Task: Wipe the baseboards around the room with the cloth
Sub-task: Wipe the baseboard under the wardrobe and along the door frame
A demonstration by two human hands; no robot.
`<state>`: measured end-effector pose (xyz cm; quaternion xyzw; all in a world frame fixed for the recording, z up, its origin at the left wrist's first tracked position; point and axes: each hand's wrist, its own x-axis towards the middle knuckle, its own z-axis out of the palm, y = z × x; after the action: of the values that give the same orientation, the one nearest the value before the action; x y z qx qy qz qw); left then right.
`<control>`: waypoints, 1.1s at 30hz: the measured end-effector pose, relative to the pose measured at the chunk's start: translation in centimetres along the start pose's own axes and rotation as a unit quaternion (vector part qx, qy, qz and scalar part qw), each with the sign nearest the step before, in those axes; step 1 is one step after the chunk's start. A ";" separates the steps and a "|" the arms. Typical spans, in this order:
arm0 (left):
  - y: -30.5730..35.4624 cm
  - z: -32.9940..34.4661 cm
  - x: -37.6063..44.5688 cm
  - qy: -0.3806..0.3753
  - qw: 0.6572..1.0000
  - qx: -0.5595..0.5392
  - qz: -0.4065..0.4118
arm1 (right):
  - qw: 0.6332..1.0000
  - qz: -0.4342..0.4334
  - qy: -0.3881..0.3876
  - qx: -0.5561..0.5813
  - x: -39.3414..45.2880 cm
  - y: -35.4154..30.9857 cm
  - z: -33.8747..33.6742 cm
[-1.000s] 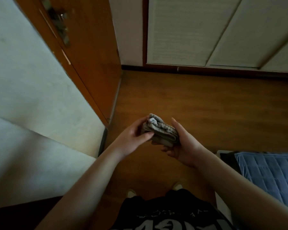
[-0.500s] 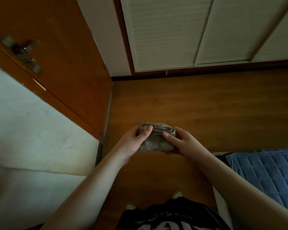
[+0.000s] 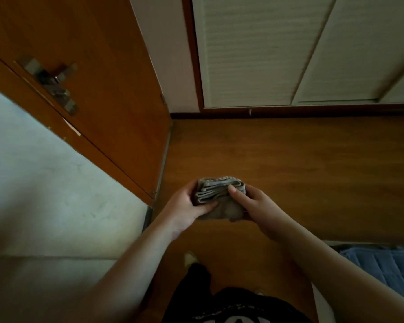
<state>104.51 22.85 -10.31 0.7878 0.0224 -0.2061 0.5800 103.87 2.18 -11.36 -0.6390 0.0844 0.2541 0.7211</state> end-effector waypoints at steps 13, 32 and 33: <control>0.4 -13.7 10.0 -0.105 0.992 -0.071 -0.001 | 0.993 -0.058 0.013 -0.102 12.6 -6.5 6.8; 9.4 -9.8 28.0 -0.076 0.977 -0.197 -0.032 | 0.995 -0.060 -0.021 0.073 24.9 -14.5 -6.6; 10.0 -9.5 28.8 -0.064 0.977 -0.200 -0.029 | 0.994 -0.052 -0.032 0.091 25.7 -15.1 -7.4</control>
<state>136.45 22.52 -9.08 0.6401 0.0491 -0.2643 0.7197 134.54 0.87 -10.86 -0.5661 0.0505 0.2274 0.7907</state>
